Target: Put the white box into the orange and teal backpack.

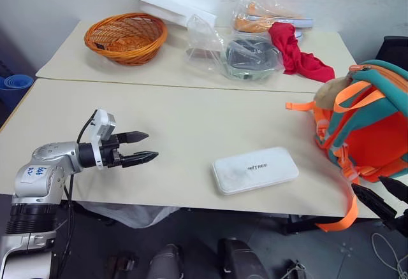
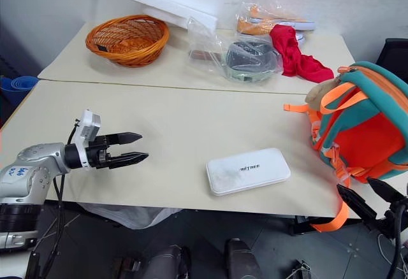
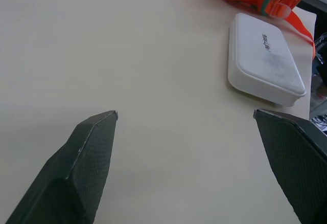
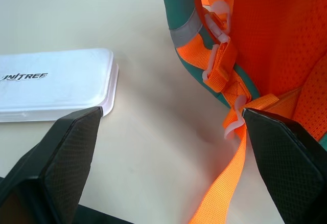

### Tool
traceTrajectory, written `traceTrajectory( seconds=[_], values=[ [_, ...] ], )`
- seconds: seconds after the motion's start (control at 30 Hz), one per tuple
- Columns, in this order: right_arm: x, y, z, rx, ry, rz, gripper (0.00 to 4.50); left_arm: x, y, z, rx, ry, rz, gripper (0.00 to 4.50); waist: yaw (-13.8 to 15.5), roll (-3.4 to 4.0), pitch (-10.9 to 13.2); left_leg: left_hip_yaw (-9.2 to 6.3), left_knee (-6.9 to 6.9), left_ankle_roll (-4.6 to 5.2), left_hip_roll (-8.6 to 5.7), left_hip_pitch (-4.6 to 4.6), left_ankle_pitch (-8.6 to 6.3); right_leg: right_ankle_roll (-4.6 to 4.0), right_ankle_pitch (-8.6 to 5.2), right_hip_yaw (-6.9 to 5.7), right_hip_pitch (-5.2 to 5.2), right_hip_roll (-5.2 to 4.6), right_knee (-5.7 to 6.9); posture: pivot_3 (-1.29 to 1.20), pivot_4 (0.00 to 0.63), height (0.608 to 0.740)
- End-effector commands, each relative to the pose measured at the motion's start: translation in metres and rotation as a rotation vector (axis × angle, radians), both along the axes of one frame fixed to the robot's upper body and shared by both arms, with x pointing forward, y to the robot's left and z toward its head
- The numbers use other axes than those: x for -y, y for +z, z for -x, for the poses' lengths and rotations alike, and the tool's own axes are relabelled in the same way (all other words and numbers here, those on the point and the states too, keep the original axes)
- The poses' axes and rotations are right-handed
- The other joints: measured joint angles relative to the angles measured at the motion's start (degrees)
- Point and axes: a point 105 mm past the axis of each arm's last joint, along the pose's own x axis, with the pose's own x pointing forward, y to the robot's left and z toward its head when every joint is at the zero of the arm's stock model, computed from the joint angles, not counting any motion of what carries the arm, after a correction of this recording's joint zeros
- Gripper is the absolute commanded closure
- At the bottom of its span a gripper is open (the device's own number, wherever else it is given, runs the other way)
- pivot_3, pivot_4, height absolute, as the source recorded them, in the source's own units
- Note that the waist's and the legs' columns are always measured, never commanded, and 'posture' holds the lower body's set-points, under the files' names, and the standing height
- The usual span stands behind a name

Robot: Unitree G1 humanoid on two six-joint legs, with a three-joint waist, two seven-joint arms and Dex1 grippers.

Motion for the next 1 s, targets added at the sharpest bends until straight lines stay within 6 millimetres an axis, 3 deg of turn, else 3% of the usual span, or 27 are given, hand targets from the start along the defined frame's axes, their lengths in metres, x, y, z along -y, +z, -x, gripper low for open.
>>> traceTrajectory(
  seconds=[0.03, 0.23, 0.37, 0.47, 0.63, 0.83, 0.9, 1.0],
  values=[
    [-0.004, 0.005, 0.001, 0.03, -0.001, 0.015, 0.01, 0.003, 0.006, 0.0, 0.024, -0.013, -0.004, 0.03, -0.1, 0.0, 0.0, -0.01, 0.0, 0.0, 0.0, 0.0, 0.0, 0.0, 0.0, 0.0, 0.0, 0.0, 0.0, 0.0, 0.15, 0.74],
    [-0.009, 0.006, -0.001, 0.037, 0.003, 0.026, 0.01, 0.009, 0.004, -0.001, 0.02, -0.033, -0.03, 0.03, -0.1, 0.0, 0.0, 0.0, 0.01, -0.01, 0.0, 0.0, 0.0, -0.01, 0.0, 0.0, 0.0, -0.01, 0.01, 0.0, 0.15, 0.74],
    [-0.028, 0.004, -0.011, 0.026, 0.07, 0.064, 0.01, 0.024, -0.005, 0.008, 0.046, -0.139, -0.096, 0.03, -0.1, 0.0, 0.0, -0.01, 0.0, -0.01, 0.0, 0.0, 0.0, -0.01, 0.0, 0.01, 0.0, -0.01, 0.01, 0.0, 0.15, 0.74],
    [-0.043, -0.004, -0.02, 0.005, 0.12, 0.104, 0.54, 0.041, -0.017, 0.016, 0.075, -0.246, -0.157, 0.54, -0.1, 0.0, 0.0, 0.0, 0.02, -0.01, -0.02, -0.01, 0.0, -0.01, 0.0, 0.02, -0.01, -0.03, 0.02, 0.0, 0.15, 0.74],
    [-0.059, -0.035, -0.05, -0.036, 0.168, 0.141, 2.21, 0.075, -0.042, 0.012, 0.056, -0.368, -0.184, 2.05, 0.0, -0.01, 0.0, 0.0, 0.13, 0.03, -0.07, -0.02, 0.02, 0.0, 0.0, 0.01, 0.0, -0.03, 0.04, 0.0, 0.15, 0.74],
    [-0.059, -0.04, -0.066, -0.01, 0.178, 0.148, 4.33, 0.098, -0.044, 0.015, 0.045, -0.481, -0.155, 3.98, 0.1, -0.01, 0.0, 0.0, 0.17, 0.07, -0.07, -0.1, 0.03, 0.04, 0.03, 0.01, -0.05, 0.09, 0.07, 0.0, 0.15, 0.74],
    [-0.055, -0.038, -0.074, 0.01, 0.149, 0.139, 4.5, 0.103, -0.045, 0.017, 0.039, -0.509, -0.156, 4.49, 0.0, 0.0, 0.0, 0.02, 0.18, 0.06, -0.06, -0.11, 0.02, 0.04, 0.03, 0.02, -0.05, 0.11, 0.07, 0.0, 0.15, 0.74],
    [-0.054, -0.035, -0.085, 0.014, 0.138, 0.141, 4.5, 0.112, -0.051, 0.02, 0.028, -0.542, -0.172, 4.49, -0.1, 0.0, 0.0, 0.1, 0.31, 0.07, -0.05, -0.08, 0.02, 0.11, 0.06, 0.09, -0.05, 0.16, 0.16, 0.0, 0.15, 0.74]
  ],
)
